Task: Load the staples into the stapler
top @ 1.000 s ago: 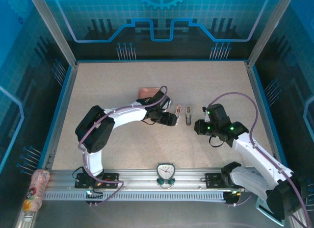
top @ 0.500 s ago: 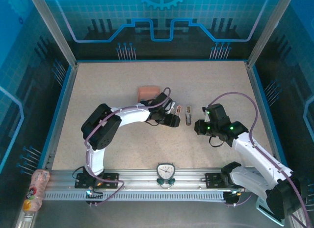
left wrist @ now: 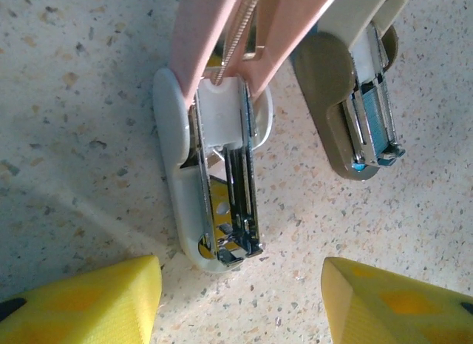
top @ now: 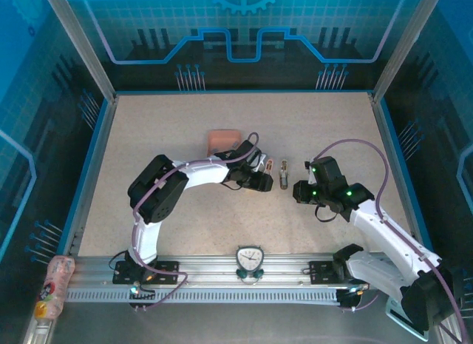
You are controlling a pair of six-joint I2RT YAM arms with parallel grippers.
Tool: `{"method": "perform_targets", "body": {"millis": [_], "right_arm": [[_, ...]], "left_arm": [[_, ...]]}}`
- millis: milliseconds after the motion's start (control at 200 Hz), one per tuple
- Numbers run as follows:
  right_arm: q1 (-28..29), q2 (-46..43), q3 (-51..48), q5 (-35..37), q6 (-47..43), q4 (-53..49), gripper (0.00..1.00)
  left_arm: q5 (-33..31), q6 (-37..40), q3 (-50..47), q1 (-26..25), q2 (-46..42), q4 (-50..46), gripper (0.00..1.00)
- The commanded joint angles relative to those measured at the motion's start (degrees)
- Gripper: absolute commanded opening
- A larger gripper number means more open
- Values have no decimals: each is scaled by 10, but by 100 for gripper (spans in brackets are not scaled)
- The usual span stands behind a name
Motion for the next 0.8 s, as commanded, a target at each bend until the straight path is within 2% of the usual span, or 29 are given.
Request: {"method": "perform_targets", "body": {"millis": [0,795], "right_arm": [[-5,-8,4,3,-7,-3,15],[-5,9,18,-1,-10,-6,15]], "left_arm": [[31,-5,18,-10,18,15,60],[38,-12,10,-14,-2,21,60]]}}
